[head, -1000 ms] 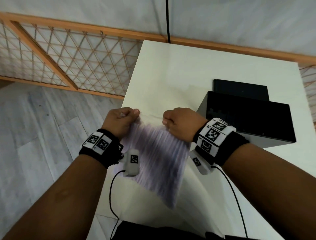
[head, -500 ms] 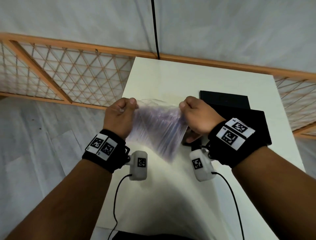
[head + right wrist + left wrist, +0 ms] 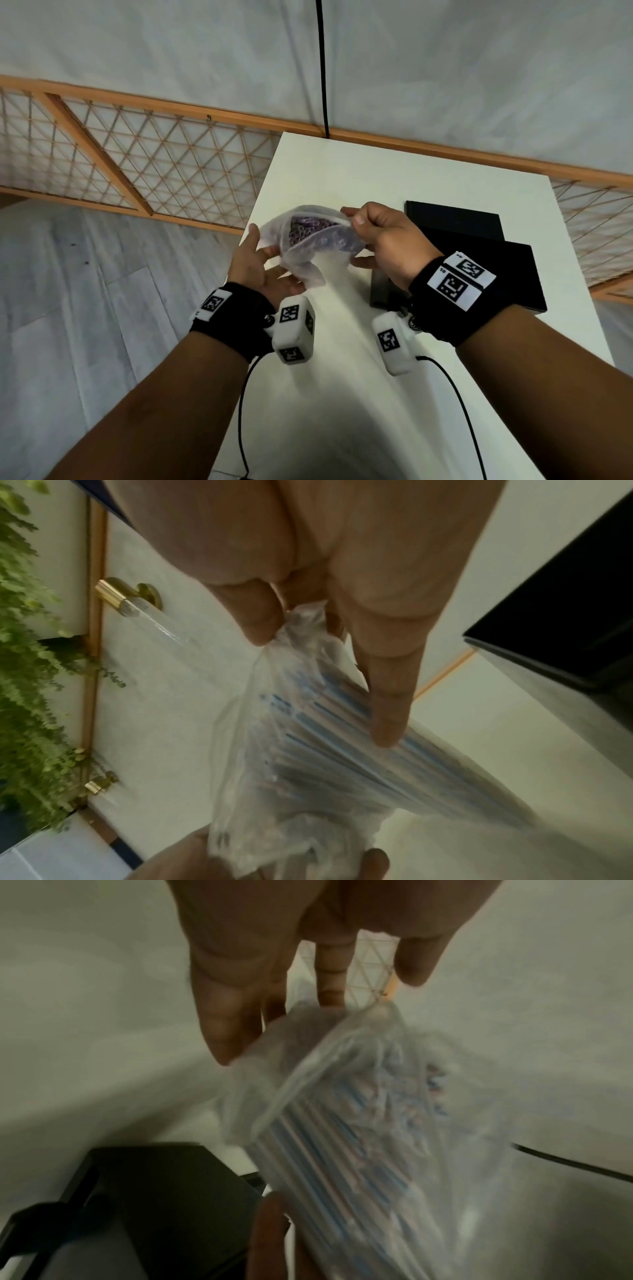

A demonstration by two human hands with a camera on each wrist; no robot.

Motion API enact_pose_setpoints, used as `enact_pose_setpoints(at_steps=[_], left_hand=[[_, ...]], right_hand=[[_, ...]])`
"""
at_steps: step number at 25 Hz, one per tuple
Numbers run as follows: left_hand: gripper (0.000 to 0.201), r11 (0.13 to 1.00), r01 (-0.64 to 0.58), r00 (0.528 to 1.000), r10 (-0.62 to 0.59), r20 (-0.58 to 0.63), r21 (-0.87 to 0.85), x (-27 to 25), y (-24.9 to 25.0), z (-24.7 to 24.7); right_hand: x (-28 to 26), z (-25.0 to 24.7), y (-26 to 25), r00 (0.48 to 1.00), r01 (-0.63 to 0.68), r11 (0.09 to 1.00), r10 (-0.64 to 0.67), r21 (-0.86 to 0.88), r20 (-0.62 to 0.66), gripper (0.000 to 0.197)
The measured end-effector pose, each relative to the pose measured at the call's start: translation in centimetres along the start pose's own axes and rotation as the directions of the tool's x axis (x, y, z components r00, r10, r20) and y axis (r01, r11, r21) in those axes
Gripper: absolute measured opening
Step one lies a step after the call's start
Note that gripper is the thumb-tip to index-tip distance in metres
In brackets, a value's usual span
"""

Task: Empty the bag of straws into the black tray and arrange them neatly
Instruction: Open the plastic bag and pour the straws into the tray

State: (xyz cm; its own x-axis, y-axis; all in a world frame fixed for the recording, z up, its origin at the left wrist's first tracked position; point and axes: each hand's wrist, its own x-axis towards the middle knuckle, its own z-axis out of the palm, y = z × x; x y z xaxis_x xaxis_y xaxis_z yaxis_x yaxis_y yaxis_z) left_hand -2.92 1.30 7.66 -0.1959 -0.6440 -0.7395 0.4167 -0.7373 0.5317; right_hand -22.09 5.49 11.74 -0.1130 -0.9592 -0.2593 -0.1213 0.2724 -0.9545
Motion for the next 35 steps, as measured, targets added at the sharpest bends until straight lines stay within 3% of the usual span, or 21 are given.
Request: enact_pose_setpoints(at_steps=[4, 8, 12, 15, 19, 22, 23, 24, 26, 29, 32, 35], left_hand=[[0.066, 0.997, 0.071, 0.963, -0.067, 0.26, -0.006, -0.4, -0.9, 1.4], [0.071, 0.996, 0.08, 0.894, -0.051, 0.445, -0.045, -0.3, -2.1, 3.0], [0.078, 0.999, 0.001, 0.822, 0.018, 0.569, -0.033, -0.2, -2.6, 6.1], [0.079, 0.997, -0.062, 0.754, 0.075, 0.652, -0.043, -0.3, -2.6, 9.0], [0.093, 0.977, -0.211, 0.716, 0.17, 0.677, -0.022, -0.9, -2.8, 13.6], [0.086, 0.964, -0.266, 0.733, 0.187, 0.654, 0.023, -1.6, -3.6, 16.3], [0.079, 0.949, -0.314, 0.736, 0.216, 0.641, 0.04, -1.7, -3.8, 16.9], [0.075, 0.924, -0.377, 0.733, 0.26, 0.628, 0.058, -1.7, -4.0, 17.3], [0.084, 0.851, -0.513, 0.7, 0.339, 0.629, 0.112, -1.3, -4.1, 17.6], [0.1, 0.701, -0.661, 0.655, 0.363, 0.663, 0.269, -0.5, -4.6, 17.5], [0.102, 0.607, -0.698, 0.676, 0.382, 0.63, 0.381, 0.2, -5.5, 17.1], [0.092, 0.648, -0.657, 0.714, 0.369, 0.595, 0.386, 0.8, -6.2, 16.6]], right_hand=[[0.0, -0.4, -1.4, 0.995, 0.092, 0.996, -0.093, 0.013, 0.042, 0.03], [-0.3, -1.9, -2.1, 0.976, 0.172, 0.985, -0.173, -0.021, -0.133, 0.028], [-0.1, -4.5, -3.4, 0.955, 0.077, 0.995, -0.053, 0.07, -0.292, 0.042], [-0.3, -7.0, -4.4, 0.982, -0.008, 0.998, 0.019, 0.063, -0.189, 0.064], [-0.8, -9.8, -5.2, 0.996, -0.004, 1.0, 0.006, 0.016, -0.085, 0.066], [-1.3, -11.9, -5.3, 1.0, 0.019, 0.999, -0.019, -0.032, -0.002, 0.076], [-1.6, -12.5, -5.3, 0.999, 0.027, 0.999, -0.028, -0.032, -0.045, 0.07], [-2.0, -13.2, -5.2, 0.994, 0.019, 1.0, -0.021, -0.016, -0.111, 0.066], [-2.6, -14.5, -4.6, 0.974, 0.039, 0.999, -0.032, 0.028, -0.222, 0.084], [-2.8, -15.5, -3.5, 0.989, 0.08, 0.995, -0.073, 0.051, -0.125, 0.088], [-2.9, -16.0, -2.4, 0.986, 0.118, 0.993, -0.118, -0.006, -0.115, 0.098], [-3.2, -16.2, -1.1, 0.974, 0.164, 0.986, -0.168, -0.039, -0.15, 0.09]])
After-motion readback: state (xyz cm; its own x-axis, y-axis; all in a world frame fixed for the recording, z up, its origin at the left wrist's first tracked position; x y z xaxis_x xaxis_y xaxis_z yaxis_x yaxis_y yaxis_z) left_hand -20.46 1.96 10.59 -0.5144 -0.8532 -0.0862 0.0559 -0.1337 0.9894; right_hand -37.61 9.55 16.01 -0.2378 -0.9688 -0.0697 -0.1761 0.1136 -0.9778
